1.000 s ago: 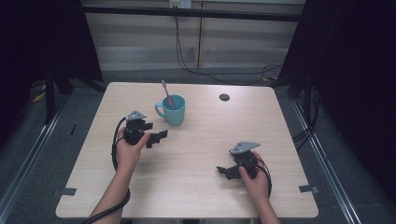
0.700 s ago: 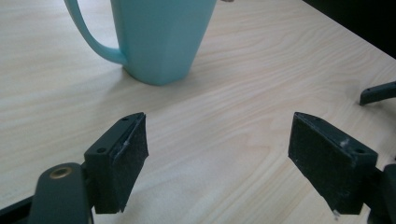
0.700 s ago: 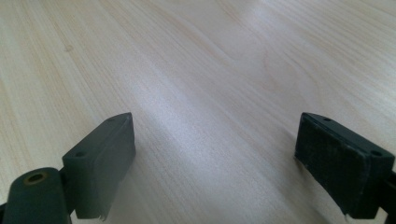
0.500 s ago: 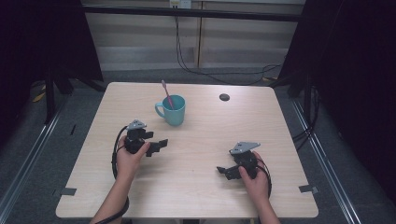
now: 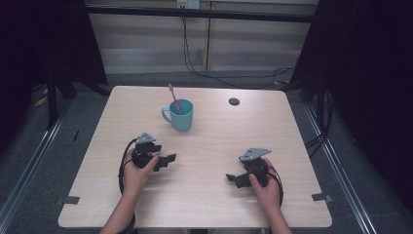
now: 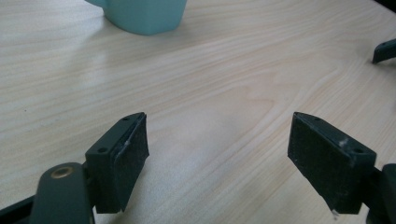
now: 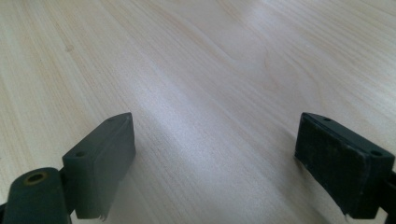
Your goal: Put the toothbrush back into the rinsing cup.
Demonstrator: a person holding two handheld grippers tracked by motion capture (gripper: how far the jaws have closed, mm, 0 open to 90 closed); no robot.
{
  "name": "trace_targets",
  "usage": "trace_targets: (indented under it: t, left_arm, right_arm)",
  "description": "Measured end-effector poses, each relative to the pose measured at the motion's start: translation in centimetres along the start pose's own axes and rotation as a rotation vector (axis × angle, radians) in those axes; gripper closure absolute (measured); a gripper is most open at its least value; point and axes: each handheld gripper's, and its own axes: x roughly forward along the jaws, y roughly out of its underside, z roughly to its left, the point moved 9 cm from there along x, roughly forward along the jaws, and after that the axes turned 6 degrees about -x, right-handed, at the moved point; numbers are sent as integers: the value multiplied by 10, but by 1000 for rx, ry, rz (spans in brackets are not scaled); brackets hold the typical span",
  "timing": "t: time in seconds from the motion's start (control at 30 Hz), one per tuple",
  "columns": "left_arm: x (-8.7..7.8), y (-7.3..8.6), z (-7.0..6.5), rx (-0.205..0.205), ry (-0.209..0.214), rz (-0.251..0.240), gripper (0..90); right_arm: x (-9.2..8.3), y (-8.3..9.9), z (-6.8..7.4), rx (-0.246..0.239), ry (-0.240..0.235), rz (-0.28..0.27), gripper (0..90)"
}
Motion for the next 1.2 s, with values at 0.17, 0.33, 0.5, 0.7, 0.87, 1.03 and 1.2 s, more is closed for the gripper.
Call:
trace_targets:
  t: [0.17,0.33,0.5,0.7,0.87,1.03,1.2]
  left_arm:
    - [2,8,-1,28,-15,20,205]
    - [2,10,-2,53,-30,35,205]
    - [3,12,-3,63,-42,54,202]
    - [3,13,-3,93,-64,63,198]
    - [4,14,-4,107,-77,71,180]
    - [5,15,-5,138,-98,84,171]
    - [5,15,-5,142,-99,85,164]
  right_arm:
    - [0,0,0,1,0,-1,117]
    - [0,0,0,0,0,0,117]
    - [0,0,0,0,0,0,117]
    - [0,0,0,0,-1,0,117]
    - [0,0,0,1,0,-1,117]
    - [0,0,0,-1,-1,0,117]
    - [0,0,0,-5,-1,0,118]
